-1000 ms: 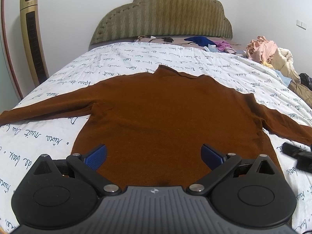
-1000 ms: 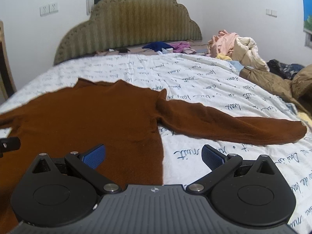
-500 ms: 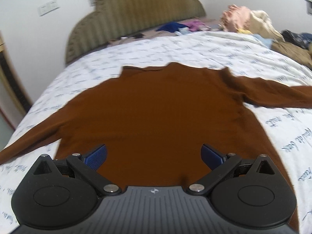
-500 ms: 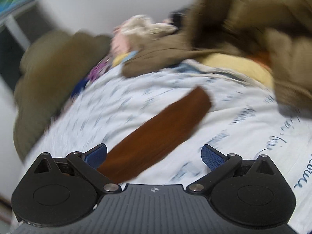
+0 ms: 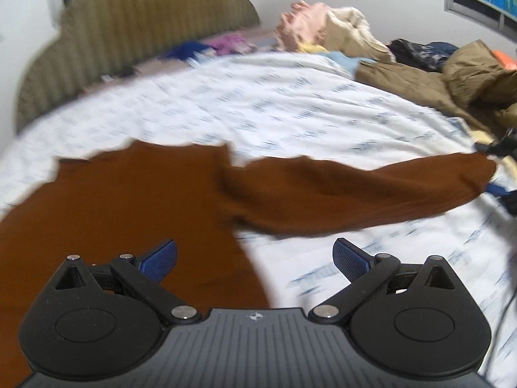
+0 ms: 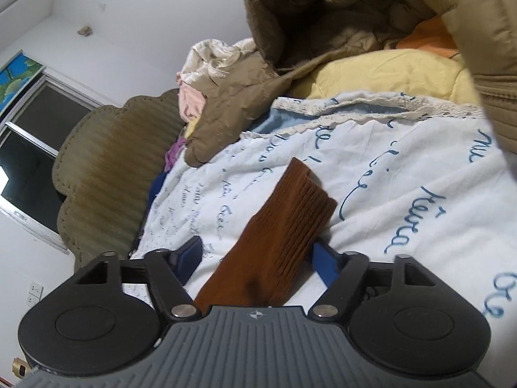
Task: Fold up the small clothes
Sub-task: 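Grasp the cuff of one brown sleeve with the right tool, then lift the sleeve with the right tool and carry it across the sweater body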
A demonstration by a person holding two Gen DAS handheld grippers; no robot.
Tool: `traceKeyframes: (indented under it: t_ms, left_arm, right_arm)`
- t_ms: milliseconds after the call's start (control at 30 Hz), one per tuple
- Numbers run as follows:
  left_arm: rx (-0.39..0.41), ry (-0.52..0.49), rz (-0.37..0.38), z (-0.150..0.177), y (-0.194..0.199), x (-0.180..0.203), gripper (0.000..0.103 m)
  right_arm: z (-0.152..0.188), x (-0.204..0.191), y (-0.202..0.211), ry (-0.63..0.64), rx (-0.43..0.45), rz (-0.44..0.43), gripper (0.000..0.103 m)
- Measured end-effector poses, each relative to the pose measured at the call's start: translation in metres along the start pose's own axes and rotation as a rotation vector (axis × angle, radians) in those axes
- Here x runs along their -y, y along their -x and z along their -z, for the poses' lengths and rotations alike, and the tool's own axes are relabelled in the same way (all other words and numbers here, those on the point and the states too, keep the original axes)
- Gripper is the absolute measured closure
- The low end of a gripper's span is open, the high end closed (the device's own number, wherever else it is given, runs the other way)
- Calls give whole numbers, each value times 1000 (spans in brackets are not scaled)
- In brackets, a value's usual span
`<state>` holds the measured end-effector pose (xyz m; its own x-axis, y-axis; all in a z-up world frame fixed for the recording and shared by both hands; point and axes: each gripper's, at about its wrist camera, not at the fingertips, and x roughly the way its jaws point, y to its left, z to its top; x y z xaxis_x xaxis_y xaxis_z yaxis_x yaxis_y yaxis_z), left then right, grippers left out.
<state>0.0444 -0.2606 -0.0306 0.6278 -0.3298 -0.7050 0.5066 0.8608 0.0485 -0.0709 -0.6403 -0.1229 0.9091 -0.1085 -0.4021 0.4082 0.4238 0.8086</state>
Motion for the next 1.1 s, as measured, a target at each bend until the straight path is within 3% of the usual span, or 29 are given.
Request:
traceKeyframes:
  t_ms: [100,133,167,400,567,833,1100]
  left_arm:
    - [-37,38,41,-7,-23,15,0]
    - [-40,48,49,-10,-31,20,0]
    - [-39,53,49,-12,-36,23,0]
    - [-102,170,48,-23,-68,17,0]
    - [-56,161,-11,-19,-49,1,0]
    - [-24,161,-96,-6,-6,-53,0]
    - [13,211,-146,-3,19,-113,0]
  right_arm:
    - [-4,5,-11,6,-19,16,65]
    - [-5,8,-14,0,-25,17,79]
    - [-6,11,-19,-4,-33,17,85]
    - [-10,14,-23,-8,-38,-79,87]
    - [-10,-8,-15,44,-30,-155,87]
    - [-4,-97,-1,149,-37,-361,87]
    - [37,-187,-16,247,-124,-450,87]
